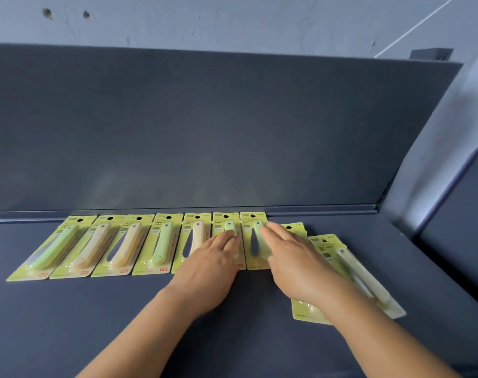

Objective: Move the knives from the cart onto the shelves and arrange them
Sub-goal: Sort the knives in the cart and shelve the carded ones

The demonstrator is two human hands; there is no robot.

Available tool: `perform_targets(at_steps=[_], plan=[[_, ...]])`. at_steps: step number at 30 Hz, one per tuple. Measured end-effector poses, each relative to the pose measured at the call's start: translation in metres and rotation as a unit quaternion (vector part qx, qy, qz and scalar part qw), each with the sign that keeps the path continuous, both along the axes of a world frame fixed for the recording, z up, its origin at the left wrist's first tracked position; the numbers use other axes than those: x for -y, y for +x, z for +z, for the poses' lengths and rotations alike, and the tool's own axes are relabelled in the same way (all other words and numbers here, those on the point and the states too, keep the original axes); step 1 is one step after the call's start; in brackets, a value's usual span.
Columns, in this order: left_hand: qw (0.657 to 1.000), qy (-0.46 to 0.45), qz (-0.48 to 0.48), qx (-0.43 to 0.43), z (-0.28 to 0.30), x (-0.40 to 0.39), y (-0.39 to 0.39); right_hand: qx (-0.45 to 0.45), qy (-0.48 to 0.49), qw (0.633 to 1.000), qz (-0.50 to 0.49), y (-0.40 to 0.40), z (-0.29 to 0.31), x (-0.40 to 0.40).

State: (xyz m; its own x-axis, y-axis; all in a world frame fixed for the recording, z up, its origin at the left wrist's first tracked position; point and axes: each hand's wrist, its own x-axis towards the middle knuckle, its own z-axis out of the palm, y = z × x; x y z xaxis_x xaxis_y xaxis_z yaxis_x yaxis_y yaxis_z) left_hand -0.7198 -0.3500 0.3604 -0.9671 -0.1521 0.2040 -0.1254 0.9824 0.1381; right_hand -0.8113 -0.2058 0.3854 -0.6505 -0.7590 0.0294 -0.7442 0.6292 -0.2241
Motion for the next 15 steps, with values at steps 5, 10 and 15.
perform_targets(at_steps=[5, 10, 15], plan=[[0.997, 0.021, -0.071, 0.008, 0.023, -0.039, -0.001, -0.012, -0.011, 0.998, -0.063, -0.011, 0.006, -0.038], [0.988, -0.023, -0.117, 0.098, 0.014, -0.085, -0.017, 0.056, -0.013, 0.994, -0.095, -0.009, 0.005, -0.064], [0.983, -0.058, -0.101, 0.141, 0.007, -0.083, -0.033, 0.062, 0.015, 0.997, -0.053, -0.005, 0.003, -0.079]])
